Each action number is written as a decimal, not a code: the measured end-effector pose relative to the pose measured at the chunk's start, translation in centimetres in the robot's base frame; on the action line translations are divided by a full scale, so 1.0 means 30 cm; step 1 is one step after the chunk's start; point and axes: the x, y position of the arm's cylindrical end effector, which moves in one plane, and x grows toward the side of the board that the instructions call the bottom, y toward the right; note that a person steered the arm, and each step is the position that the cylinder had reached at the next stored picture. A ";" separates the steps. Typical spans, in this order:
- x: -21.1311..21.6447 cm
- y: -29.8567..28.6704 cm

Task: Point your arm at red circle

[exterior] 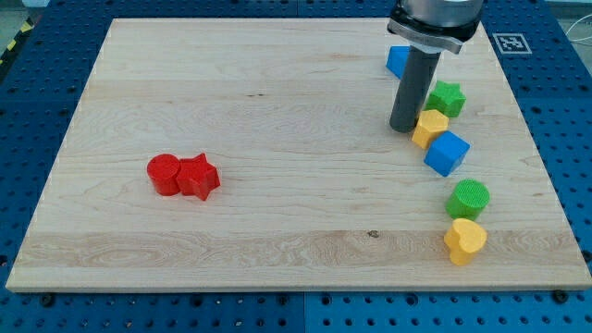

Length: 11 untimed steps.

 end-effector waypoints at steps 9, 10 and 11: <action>0.017 -0.921; 0.070 -1.154; 0.209 -1.297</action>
